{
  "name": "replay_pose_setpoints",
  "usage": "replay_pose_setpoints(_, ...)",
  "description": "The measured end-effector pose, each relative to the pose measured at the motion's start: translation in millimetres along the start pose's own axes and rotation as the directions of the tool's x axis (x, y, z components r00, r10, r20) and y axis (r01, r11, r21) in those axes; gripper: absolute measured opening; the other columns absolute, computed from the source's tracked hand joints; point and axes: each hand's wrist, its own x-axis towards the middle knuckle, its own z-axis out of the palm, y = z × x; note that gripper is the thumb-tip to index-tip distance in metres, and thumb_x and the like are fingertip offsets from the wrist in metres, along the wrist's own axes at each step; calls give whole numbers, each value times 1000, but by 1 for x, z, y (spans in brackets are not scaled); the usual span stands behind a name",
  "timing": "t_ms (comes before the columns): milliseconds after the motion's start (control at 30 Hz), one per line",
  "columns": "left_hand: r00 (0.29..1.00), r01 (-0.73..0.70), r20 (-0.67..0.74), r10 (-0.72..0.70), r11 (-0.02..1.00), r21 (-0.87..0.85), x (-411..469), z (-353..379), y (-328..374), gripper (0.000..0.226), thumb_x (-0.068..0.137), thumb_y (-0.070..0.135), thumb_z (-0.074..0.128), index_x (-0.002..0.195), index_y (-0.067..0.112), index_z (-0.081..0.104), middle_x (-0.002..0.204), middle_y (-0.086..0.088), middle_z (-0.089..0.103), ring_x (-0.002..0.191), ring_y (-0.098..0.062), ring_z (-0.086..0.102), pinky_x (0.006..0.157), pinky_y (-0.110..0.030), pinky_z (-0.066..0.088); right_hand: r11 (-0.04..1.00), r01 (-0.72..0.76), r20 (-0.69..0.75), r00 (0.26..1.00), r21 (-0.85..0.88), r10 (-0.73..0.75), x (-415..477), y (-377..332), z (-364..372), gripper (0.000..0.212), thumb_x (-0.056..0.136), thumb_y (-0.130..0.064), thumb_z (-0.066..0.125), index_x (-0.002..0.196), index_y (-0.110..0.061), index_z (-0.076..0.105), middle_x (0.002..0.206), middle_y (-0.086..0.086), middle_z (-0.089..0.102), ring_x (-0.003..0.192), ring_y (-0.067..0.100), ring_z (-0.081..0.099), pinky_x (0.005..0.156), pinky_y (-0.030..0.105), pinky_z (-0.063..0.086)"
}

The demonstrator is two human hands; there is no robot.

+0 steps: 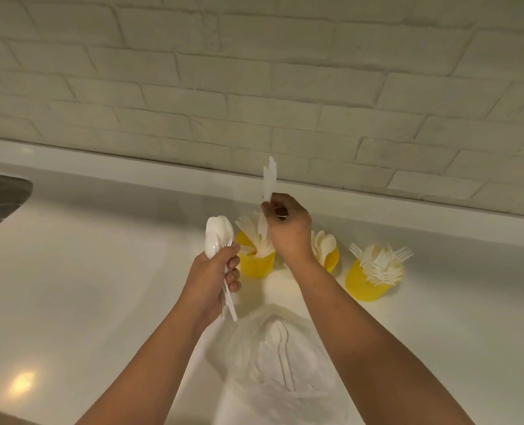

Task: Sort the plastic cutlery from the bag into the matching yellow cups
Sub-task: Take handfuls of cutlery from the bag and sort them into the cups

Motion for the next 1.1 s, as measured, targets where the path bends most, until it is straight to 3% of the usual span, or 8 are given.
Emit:
replay_pose_setpoints(200,1000,-10,-9,10,1000,-25,6,-7,5,5,97,15,64,98,13,60,64,2,43,49,-11,33,45,-24,31,940,97,125,990,-327,-59,-4,13,8,17,84,-14,71,74,-8,58,69,4,63,64,21,55,61,27,37)
replay_pose_setpoints(467,999,-2,37,2,1000,-11,3,-5,7,6,98,17,65,97,14,61,65,1,45,49,-11,35,47,-24,31,890,158,235,970,-428,-59,1,12,12,31,92,-16,64,122,-8,63,97,5,70,81,19,61,75,24,46)
replay_pose_setpoints(700,980,37,200,-22,997,-69,-4,-5,10,9,99,11,57,108,12,58,74,-4,54,52,-12,37,47,-23,35,664,440,491,862,-605,-123,2,23,10,22,97,-13,55,106,-8,73,102,13,73,100,36,56,85,39,48)
replay_pose_setpoints(800,956,92,286,-57,990,-110,-2,-10,7,2,98,10,54,101,11,54,75,-5,55,49,-10,38,44,-21,36,788,344,252,936,-511,-246,-6,12,3,20,91,-15,59,97,-12,77,99,8,74,93,32,59,80,30,42)
replay_pose_setpoints(867,934,127,350,-73,983,-133,-1,-11,6,6,94,10,55,100,10,53,77,-5,56,47,-10,39,42,-20,37,961,120,200,977,-250,-71,-13,-10,-6,21,92,-18,59,98,-17,79,102,0,76,92,22,64,80,28,46)
replay_pose_setpoints(967,900,156,425,-100,983,-100,-1,-9,5,12,87,12,56,98,10,57,80,-6,57,45,-9,39,40,-20,36,970,-234,513,842,69,167,-25,-39,-26,21,95,-30,60,99,-20,78,93,-5,76,78,12,64,74,32,50)
replay_pose_setpoints(1033,876,156,470,-112,986,-56,-2,-7,5,12,86,14,55,95,8,60,84,-6,58,45,-9,40,41,-20,36,963,-250,663,739,105,119,-35,-46,-38,20,101,-27,61,101,-11,73,75,4,69,66,16,62,70,31,49)
replay_pose_setpoints(1100,871,143,479,-111,989,-29,-3,-4,3,17,86,16,56,98,6,64,88,-9,62,47,-11,43,44,-22,38,966,-223,672,736,128,80,-40,-44,-47,20,101,-25,65,105,-7,70,67,9,64,64,19,60,71,30,50)
